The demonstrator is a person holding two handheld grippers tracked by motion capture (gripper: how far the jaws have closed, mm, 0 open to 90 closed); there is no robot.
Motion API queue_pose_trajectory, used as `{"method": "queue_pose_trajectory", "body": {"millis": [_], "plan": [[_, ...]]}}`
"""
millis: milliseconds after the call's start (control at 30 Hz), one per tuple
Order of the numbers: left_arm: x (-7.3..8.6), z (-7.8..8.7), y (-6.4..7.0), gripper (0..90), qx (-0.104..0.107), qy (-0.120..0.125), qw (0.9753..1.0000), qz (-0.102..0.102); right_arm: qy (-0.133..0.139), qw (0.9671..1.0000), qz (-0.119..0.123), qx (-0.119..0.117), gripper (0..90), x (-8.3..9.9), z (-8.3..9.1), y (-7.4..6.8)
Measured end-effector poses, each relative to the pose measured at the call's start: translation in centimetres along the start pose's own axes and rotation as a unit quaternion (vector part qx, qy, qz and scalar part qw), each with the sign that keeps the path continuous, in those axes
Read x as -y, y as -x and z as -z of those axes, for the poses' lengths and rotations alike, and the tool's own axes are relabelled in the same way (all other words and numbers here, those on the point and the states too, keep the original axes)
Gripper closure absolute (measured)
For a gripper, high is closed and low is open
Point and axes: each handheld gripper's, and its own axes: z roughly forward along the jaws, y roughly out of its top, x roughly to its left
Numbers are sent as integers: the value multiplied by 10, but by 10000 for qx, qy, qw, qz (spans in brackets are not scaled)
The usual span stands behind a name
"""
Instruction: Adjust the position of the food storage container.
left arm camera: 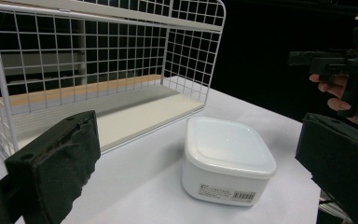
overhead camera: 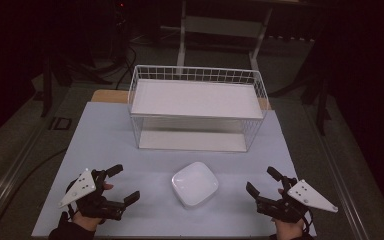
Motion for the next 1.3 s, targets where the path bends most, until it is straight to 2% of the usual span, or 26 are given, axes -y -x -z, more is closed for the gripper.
{"method": "queue_pose_trajectory", "body": {"millis": [200, 233, 333, 367, 400, 467, 500, 533, 567, 633, 667, 700, 767, 900, 1033, 1233, 1300], "plan": [[-1, 0, 0, 0, 21, 57, 10000, 33, -154, 9997, -42, -186, 135, -5, -2, -4], [-1, 0, 1, 0, 11, 54, 10000, 16, -150, 9995, -60, -273, 135, -7, -2, -4], [-1, -1, 1, 0, 11, 41, 10000, -8, -359, 9991, 1, -240, 128, -13, -3, -8], [-1, -2, 0, 0, 9, 43, 10000, -5, -366, 9988, -39, -308, 128, -14, -3, -8], [-1, -2, 0, 0, 7, 44, 10000, -2, -361, 9981, -136, -475, 128, -15, -2, -8], [-1, -2, 0, 0, 28, 70, 10000, 18, -470, 9974, -206, -514, 134, -16, -4, -7], [-1, -2, 0, 0, 29, 78, 10000, 9, -559, 9963, -223, -611, 145, -16, -4, -7], [-2, -2, 1, 0, 23, 78, 10000, 7, -636, 9959, -211, -607, 170, -15, -5, -8], [-2, -2, 1, 0, 33, 79, 10000, 0, -692, 9954, -212, -624, 224, -14, -5, -9], [-1, -2, 0, 0, 28, 65, 10000, 5, -912, 9926, -184, -774, 315, -9, -7, -10], [-1, -3, 0, 0, 44, 66, 10000, 18, -1015, 9911, -185, -836, 404, -7, -8, -11], [-1, -3, 0, 0, 45, 59, 10000, 22, -1127, 9896, -123, -890, 455, -4, -9, -12], [-2, -3, 0, 0, 48, 57, 10000, 7, -1325, 9873, -6, -878, 545, 1, -13, -16], [-2, -3, 1, 0, 47, 61, 10000, 2, -1682, 9796, 86, -1097, 646, 11, -21, -24], [-2, -4, 1, 0, 48, 43, 10000, 0, -1910, 9732, 142, -1277, 747, 20, -30, -32], [-1, -4, 1, 0, 56, 32, 10000, 19, -2283, 9605, 267, -1570, 886, 30, -45, -43], [-1, -4, 1, 0, 52, 39, 10000, 19, -2399, 9567, 326, -1614, 896, 34, -51, -46]]}}
